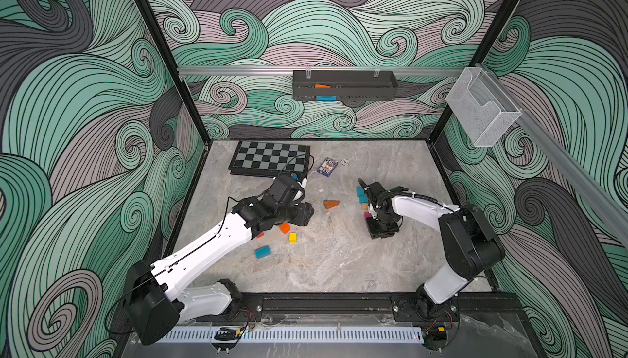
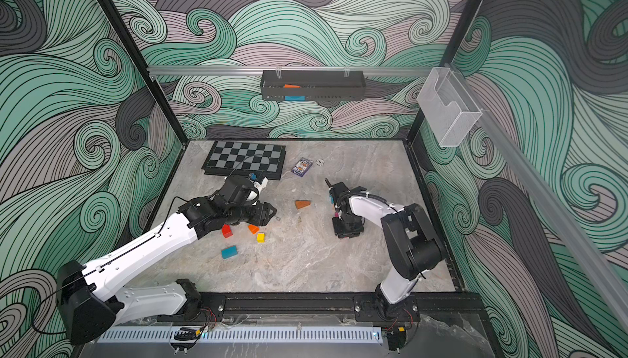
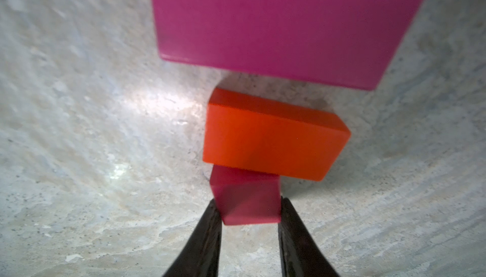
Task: Assemble a carrot with building blocks
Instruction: Assemble the building block at the center of the board.
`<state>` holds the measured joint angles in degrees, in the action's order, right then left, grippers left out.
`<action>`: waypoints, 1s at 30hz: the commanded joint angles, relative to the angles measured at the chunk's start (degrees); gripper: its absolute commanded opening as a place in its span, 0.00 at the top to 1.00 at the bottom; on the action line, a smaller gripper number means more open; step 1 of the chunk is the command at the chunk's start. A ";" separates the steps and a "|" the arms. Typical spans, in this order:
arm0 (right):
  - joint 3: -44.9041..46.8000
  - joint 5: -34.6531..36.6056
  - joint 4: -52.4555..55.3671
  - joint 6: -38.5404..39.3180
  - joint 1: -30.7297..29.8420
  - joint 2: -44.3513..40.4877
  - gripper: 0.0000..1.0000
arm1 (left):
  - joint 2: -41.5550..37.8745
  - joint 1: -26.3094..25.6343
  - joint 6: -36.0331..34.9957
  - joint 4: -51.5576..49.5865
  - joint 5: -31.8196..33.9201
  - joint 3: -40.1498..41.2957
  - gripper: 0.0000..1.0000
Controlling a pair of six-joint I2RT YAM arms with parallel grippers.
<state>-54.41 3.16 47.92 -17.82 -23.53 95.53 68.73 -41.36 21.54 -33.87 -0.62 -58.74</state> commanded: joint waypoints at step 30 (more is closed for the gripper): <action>0.03 0.69 -2.48 -3.41 2.79 1.96 0.68 | -0.82 0.58 -0.63 0.07 -0.65 -0.75 0.38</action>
<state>-54.30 3.33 47.07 -21.58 -21.17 95.44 68.03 -41.25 21.47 -33.87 -0.67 -58.74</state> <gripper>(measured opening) 0.324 0.623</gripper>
